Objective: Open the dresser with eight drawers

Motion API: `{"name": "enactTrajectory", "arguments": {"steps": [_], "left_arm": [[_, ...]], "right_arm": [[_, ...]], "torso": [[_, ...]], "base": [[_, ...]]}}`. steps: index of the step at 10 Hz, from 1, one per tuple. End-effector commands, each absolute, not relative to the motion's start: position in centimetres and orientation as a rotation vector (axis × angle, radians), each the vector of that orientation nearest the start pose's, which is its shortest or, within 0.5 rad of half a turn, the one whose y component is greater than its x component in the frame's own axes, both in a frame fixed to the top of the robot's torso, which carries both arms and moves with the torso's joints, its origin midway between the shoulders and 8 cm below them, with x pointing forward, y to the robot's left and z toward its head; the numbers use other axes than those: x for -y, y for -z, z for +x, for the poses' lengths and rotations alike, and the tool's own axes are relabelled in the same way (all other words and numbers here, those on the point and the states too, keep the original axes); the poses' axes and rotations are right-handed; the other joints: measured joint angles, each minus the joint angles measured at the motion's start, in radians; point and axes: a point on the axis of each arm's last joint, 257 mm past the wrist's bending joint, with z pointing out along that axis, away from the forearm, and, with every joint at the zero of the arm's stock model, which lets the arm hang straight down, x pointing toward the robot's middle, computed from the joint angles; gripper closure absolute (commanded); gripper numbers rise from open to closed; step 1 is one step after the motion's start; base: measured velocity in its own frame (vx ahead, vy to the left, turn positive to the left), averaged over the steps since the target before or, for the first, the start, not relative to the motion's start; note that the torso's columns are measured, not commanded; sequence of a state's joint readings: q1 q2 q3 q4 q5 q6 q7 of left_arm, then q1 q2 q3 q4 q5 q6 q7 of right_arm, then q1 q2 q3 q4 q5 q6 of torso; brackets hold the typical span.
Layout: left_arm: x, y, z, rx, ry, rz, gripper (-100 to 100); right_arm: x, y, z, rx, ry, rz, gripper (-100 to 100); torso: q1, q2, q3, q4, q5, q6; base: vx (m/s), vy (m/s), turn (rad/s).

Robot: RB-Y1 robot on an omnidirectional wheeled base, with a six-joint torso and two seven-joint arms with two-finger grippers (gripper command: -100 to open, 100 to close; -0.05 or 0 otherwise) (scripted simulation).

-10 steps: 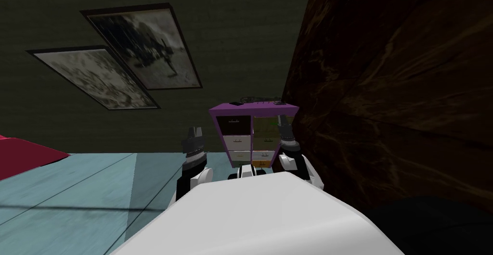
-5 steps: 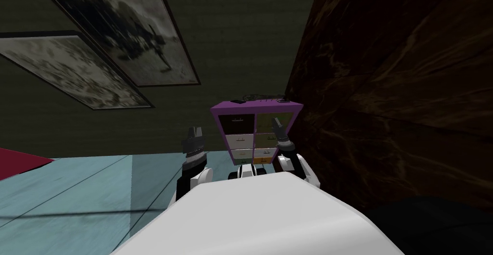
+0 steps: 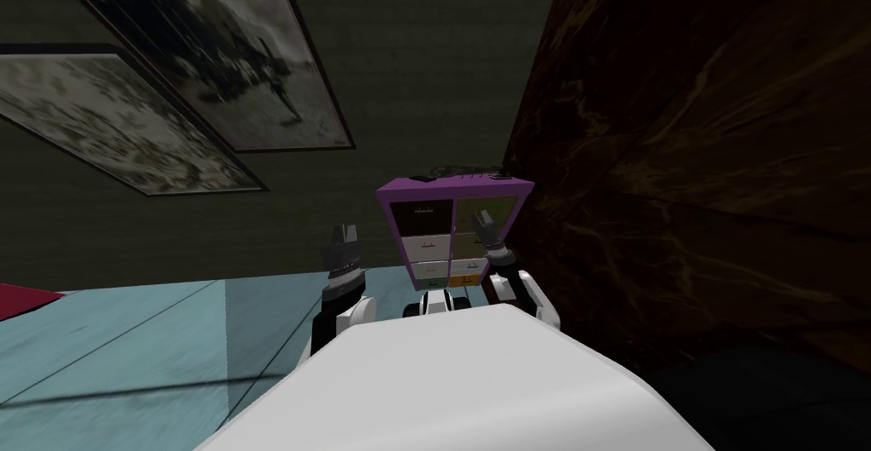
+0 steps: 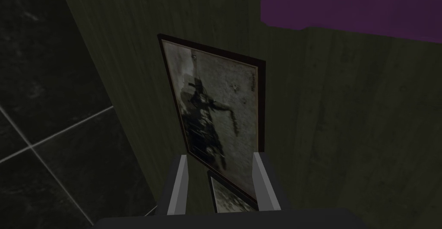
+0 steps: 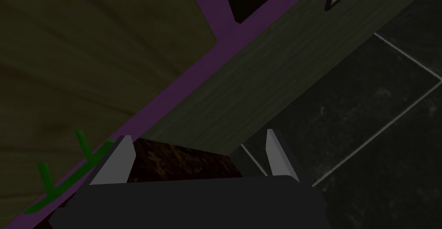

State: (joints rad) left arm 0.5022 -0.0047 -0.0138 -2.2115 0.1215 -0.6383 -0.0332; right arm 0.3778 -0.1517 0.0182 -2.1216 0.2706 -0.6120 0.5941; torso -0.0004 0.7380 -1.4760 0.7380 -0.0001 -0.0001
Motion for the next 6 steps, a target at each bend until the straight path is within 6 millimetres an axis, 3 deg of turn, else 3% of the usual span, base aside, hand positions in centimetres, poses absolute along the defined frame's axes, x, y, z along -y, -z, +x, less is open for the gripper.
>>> {"name": "enactTrajectory", "arguments": {"steps": [1, 6], "left_arm": [[-29.2, -1.8, 33.1, -0.485, 1.363, -0.677, 0], [-29.2, -1.8, 33.1, -0.485, 1.363, -0.677, 0]], "right_arm": [[20.7, 1.0, 37.6, -0.893, -0.563, -0.023, -100], [19.9, 3.2, 38.8, -0.943, -0.382, -0.152, -100]], "torso": [[-0.001, -0.001, 0.000, 0.000, 0.000, 0.000], [0.001, 0.000, 0.000, 0.000, 0.000, 0.000]], "base": [[-0.023, 0.045, -0.108], [-0.033, 0.078, -0.081]]}}
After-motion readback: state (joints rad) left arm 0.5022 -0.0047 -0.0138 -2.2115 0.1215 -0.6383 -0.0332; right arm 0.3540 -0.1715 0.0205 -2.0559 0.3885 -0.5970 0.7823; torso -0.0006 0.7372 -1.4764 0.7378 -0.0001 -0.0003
